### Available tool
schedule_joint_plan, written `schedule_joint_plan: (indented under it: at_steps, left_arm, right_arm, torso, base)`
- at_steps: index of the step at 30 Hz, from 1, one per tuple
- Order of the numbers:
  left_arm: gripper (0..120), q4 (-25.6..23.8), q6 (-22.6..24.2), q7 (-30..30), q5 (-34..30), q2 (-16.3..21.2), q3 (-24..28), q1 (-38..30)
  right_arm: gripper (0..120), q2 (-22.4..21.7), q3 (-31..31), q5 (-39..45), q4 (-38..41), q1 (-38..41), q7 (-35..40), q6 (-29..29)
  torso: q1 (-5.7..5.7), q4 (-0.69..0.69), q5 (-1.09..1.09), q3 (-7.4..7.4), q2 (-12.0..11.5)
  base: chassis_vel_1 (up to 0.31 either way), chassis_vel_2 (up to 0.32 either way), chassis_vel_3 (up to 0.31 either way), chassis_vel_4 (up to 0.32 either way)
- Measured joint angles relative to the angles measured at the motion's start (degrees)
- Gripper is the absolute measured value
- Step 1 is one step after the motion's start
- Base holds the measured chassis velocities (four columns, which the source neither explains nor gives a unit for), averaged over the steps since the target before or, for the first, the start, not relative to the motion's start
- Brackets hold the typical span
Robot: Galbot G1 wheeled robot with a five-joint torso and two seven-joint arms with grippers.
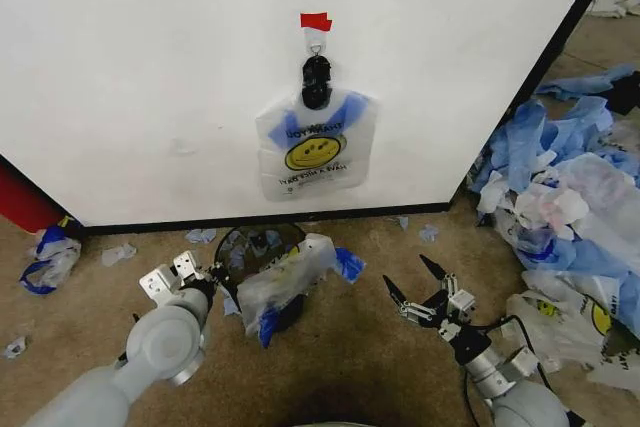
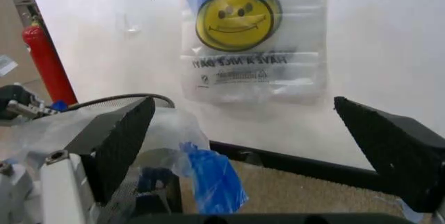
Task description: Pick up the garbage bag from the wall and place it over the trash bin.
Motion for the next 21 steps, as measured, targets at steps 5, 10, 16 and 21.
schedule_joint_plan:
  at_steps: [5, 10, 16, 21]
  left_arm:
    - [3, -0.6, 0.2, 0.7, 1.9, 0.5, 0.0, 1.9]
    - [3, -2.0, 0.7, 1.9, 4.2, 1.9, 0.0, 3.4]
    - [23, -2.8, 0.6, 3.2, 6.1, 3.5, -0.1, 3.8]
    - [39, -3.2, 0.6, 3.3, 6.5, 3.9, -0.2, 4.0]
  right_arm:
    - [96, 0.1, 0.0, 0.0, 0.0, 0.0, 0.0, 0.1]
    - [96, 0.2, 0.0, -0.1, 0.0, -0.1, -0.1, 0.2]
    - [96, 0.4, 0.1, -0.2, 0.0, -0.4, -0.3, 0.4]
    - [96, 0.5, 0.3, -0.3, 0.1, -0.6, -0.3, 0.5]
  torso:
    - [0.00, 0.00, -0.02, 0.00, 0.0]
    - [0.00, -0.01, -0.02, 0.01, 0.0]
    - [0.00, 0.00, 0.00, 0.01, 0.0]
    - [0.00, 0.00, -0.01, 0.01, 0.0]
  base:
    - [0.000, 0.000, 0.000, 0.000]
    - [0.000, 0.000, 0.000, 0.000]
    - [0.000, 0.000, 0.000, 0.000]
    - [0.000, 0.000, 0.000, 0.000]
